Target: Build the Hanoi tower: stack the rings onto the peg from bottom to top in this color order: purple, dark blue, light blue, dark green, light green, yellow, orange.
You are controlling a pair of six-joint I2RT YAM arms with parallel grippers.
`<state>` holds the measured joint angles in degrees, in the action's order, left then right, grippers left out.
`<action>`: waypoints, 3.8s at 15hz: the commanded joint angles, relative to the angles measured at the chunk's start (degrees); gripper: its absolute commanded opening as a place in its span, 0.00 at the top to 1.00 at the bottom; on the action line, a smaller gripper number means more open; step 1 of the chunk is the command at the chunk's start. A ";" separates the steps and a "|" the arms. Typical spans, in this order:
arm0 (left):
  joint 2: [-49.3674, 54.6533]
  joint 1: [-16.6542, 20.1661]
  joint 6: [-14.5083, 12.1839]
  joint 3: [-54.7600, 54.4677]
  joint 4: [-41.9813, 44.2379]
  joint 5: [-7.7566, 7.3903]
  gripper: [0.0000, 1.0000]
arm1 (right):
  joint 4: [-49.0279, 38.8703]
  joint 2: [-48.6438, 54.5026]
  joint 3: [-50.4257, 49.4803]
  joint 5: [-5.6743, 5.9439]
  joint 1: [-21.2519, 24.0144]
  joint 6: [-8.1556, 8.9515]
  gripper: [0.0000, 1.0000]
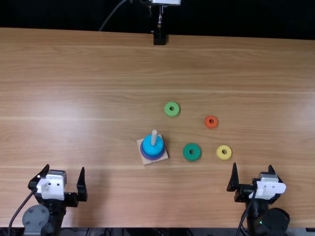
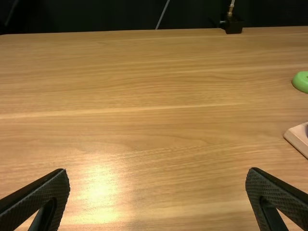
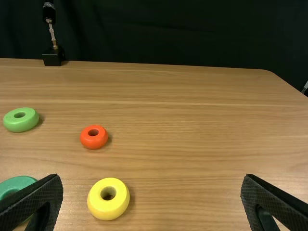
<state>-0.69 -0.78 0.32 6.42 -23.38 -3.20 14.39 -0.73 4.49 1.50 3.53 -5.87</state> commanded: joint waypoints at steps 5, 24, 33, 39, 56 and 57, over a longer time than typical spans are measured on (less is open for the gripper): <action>0.69 -0.45 0.32 -6.42 -4.47 -0.28 0.00 | 3.81 0.73 -3.61 0.82 0.43 0.07 0.00; 0.69 -0.45 0.32 -6.42 -4.47 -0.28 0.00 | 3.92 -33.55 37.08 4.83 -10.65 0.17 0.00; 0.69 -0.54 0.32 -6.42 -4.47 -0.28 0.00 | 22.06 -65.36 54.92 4.83 -27.08 2.28 0.00; 0.69 -0.54 0.32 -6.42 -4.47 -0.38 0.00 | 26.27 -82.24 61.78 4.83 -27.00 21.48 0.00; 0.69 -0.45 0.32 -6.42 -4.47 -0.28 0.00 | 28.49 -101.57 61.87 -4.56 -25.85 22.22 0.00; 0.69 -0.45 0.32 -6.42 -4.47 -0.38 0.00 | 28.49 -102.36 61.78 -4.56 -25.85 22.22 0.00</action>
<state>-0.67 -0.78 0.32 6.42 -23.42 -3.20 42.83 -101.78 64.60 -1.74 -23.09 15.55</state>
